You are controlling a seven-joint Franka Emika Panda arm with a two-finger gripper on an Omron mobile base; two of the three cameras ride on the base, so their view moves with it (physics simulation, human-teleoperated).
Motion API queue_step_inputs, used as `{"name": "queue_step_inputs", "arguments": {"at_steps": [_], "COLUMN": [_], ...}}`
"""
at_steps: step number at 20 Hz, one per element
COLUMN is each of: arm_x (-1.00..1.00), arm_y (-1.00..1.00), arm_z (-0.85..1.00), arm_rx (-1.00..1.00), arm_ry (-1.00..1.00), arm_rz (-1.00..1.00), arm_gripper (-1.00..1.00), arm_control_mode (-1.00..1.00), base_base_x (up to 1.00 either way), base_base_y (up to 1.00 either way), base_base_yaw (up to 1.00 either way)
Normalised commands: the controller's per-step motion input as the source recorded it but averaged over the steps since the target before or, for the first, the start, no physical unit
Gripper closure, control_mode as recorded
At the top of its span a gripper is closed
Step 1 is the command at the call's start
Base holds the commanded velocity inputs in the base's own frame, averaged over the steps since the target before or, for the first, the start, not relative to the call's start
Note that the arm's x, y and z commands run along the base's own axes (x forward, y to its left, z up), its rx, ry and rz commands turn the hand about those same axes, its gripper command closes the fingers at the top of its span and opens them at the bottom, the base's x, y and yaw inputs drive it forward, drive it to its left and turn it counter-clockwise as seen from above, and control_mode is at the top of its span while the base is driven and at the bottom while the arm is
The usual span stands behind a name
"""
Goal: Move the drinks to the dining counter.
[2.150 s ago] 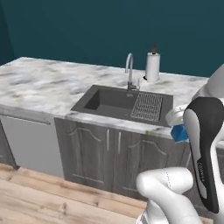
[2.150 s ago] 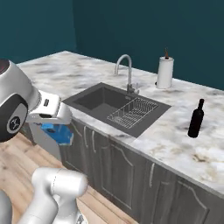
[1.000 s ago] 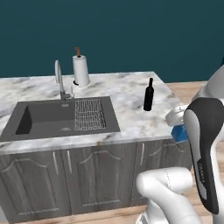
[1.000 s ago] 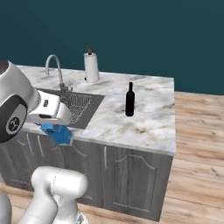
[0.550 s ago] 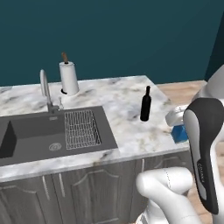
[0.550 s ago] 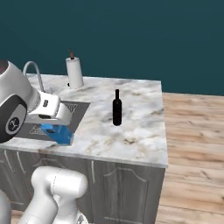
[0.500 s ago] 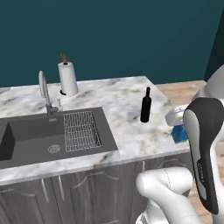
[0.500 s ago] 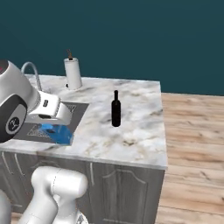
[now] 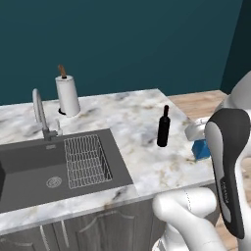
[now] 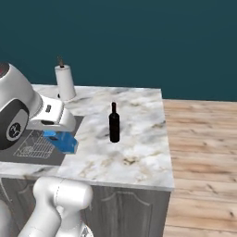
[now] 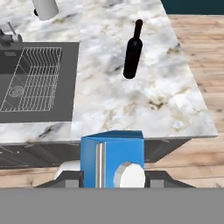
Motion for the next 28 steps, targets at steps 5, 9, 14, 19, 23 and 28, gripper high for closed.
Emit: {"name": "queue_step_inputs", "arguments": {"at_steps": [5, 9, 14, 19, 23, 28], "arm_x": [0.0, 0.0, 0.0, 0.0, 0.0, 0.0], "arm_y": [0.0, 0.0, 0.0, 0.0, 0.0, 0.0], "arm_z": [0.0, 0.0, 0.0, 0.0, 0.0, 0.0], "arm_rx": [0.0, 0.0, 0.0, 0.0, 0.0, 0.0], "arm_ry": [0.0, 0.0, 0.0, 0.0, 0.0, 0.0], "arm_rz": [0.0, 0.0, 0.0, 0.0, 0.0, 0.0], "arm_gripper": [1.0, 1.0, 1.0, 1.0, 1.0, 1.0], "arm_control_mode": [1.0, 1.0, 1.0, 1.0, 1.0, 1.0], "base_base_x": [0.16, 0.23, 0.31, 0.3, 0.31, 0.28], "base_base_y": [0.06, 0.15, 0.15, 0.13, 0.13, 0.29], "base_base_yaw": [-0.1, -0.06, -0.02, -0.02, -0.03, -0.01]}}
